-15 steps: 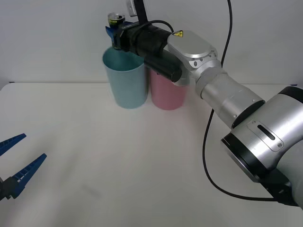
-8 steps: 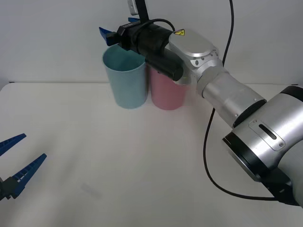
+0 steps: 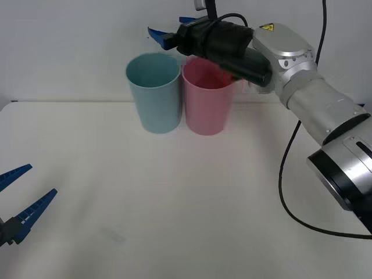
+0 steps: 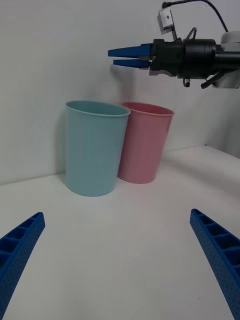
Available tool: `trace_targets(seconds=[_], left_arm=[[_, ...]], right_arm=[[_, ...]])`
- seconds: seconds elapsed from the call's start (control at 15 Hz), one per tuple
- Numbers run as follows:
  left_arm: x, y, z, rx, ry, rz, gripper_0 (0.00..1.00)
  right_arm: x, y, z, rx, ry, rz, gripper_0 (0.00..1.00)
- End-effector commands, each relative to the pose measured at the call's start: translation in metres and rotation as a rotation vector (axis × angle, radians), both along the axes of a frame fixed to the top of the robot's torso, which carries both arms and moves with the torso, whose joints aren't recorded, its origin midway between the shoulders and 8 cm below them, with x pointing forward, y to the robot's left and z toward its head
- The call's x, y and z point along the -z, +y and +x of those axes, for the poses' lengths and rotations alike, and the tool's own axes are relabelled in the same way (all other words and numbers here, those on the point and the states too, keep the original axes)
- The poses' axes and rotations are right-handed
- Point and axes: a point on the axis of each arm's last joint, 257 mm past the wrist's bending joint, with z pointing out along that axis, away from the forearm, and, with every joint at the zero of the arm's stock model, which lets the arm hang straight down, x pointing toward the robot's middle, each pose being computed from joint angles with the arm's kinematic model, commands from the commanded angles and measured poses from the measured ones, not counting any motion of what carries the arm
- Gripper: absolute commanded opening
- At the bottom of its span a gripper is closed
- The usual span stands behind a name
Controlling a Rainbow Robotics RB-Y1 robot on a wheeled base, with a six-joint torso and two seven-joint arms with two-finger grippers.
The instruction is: Grasp the object on the table and drop it into the matching bin: aluminum can to the light blue bin, PET bottle to the pink bin.
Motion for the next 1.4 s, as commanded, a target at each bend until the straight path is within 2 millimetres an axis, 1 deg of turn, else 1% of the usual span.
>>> trace_targets(seconds=[0.07,0.2,0.4,0.47,0.73,0.8,0.93,1.0,1.27,1.4], left_arm=[[0.000,0.000,0.000,0.000,0.000,0.000,1.00],[0.000,0.000,0.000,0.000,0.000,0.000,1.00],[0.000,0.000,0.000,0.000,0.000,0.000,1.00],[0.000,0.000,0.000,0.000,0.000,0.000,1.00],[0.000,0.000,0.000,0.000,0.000,0.000,1.00],[0.000,0.000,0.000,0.000,0.000,0.000,1.00],[0.000,0.000,0.000,0.000,0.000,0.000,1.00],[0.000,0.000,0.000,0.000,0.000,0.000,1.00],[0.000,0.000,0.000,0.000,0.000,0.000,1.00],[0.000,0.000,0.000,0.000,0.000,0.000,1.00]], right_arm=[[0.009,-0.036,-0.011,-0.037,-0.008,-0.004,1.00],[0.016,-0.059,-0.023,-0.046,-0.025,-0.011,1.00],[0.027,-0.100,-0.055,-0.100,-0.041,-0.012,1.00],[0.029,-0.116,-0.069,-0.117,-0.053,-0.012,1.00],[0.047,-0.167,-0.119,-0.113,-0.083,-0.021,1.00],[0.052,-0.182,-0.134,-0.102,-0.095,-0.024,1.00],[0.062,-0.202,-0.158,-0.086,-0.100,-0.025,1.00],[0.073,-0.215,-0.175,-0.070,-0.102,-0.036,1.00],[0.105,-0.255,-0.230,-0.016,-0.096,-0.079,1.00],[0.125,-0.275,-0.259,-0.009,-0.077,-0.112,1.00]])
